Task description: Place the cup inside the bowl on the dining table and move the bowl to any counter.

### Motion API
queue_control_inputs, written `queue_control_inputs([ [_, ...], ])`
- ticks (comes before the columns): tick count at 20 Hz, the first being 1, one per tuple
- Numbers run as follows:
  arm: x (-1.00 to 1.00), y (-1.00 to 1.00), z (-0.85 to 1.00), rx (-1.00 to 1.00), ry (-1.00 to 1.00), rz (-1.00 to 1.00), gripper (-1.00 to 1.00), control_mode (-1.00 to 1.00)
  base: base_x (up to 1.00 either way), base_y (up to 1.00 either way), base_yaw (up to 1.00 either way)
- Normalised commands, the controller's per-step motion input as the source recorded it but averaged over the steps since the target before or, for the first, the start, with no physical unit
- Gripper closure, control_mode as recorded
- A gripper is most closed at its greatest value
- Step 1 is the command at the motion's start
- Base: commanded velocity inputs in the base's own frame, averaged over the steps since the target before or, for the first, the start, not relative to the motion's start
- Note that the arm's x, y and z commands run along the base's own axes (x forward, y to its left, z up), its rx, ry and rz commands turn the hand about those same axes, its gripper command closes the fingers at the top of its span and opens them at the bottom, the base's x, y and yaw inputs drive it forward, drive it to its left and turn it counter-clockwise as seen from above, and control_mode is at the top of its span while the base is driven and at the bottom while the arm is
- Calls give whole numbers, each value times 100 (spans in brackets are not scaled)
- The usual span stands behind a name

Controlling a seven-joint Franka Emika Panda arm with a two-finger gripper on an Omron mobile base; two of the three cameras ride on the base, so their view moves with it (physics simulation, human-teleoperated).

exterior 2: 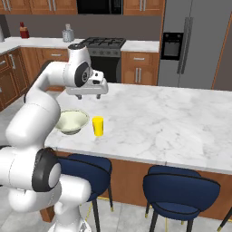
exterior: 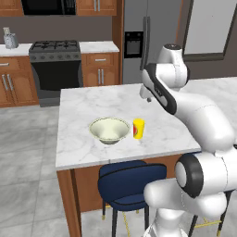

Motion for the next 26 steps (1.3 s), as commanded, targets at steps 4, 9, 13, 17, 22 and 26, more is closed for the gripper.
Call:
queue_control_inputs([
  [4, 15, -1, 0, 0, 0, 2, -100, -100, 0, 0, 0],
  [9, 12, -1, 0, 0, 0, 2, -100, -100, 0, 0, 0],
  [13, 10, 0, 0, 0, 0, 2, -100, -100, 0, 0, 0],
  [17, 13, 0, 0, 0, 0, 1, -100, -100, 0, 0, 0],
  [22, 14, 0, 0, 0, 0, 1, -100, -100, 0, 0, 0],
  [26, 16, 0, 0, 0, 0, 1, -100, -100, 0, 0, 0],
])
